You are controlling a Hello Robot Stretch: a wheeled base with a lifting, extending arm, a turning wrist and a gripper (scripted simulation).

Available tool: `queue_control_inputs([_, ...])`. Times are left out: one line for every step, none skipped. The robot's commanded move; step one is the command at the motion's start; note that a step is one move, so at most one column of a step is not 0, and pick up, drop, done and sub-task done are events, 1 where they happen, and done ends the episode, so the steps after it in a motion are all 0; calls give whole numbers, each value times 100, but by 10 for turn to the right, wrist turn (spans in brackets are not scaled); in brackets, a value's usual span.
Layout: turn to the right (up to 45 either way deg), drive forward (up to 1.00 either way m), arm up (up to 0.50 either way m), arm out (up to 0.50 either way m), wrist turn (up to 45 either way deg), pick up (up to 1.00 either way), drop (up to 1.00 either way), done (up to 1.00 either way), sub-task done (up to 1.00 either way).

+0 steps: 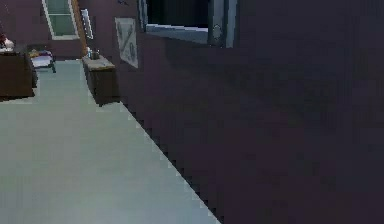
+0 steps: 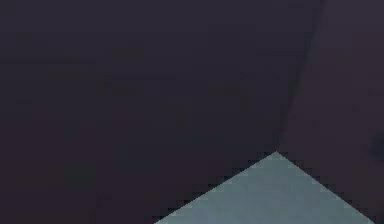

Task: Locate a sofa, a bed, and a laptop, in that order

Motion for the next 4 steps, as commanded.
queue_control_inputs([0, 35, 0, 0, 0, 0, 0, 0, 0])
queue_control_inputs([-330, 0, 0, 0, 0, 0, 0, 0, 0])
queue_control_inputs([0, 100, 0, 0, 0, 0, 0, 0, 0])
queue_control_inputs([0, 100, 0, 0, 0, 0, 0, 0, 0])
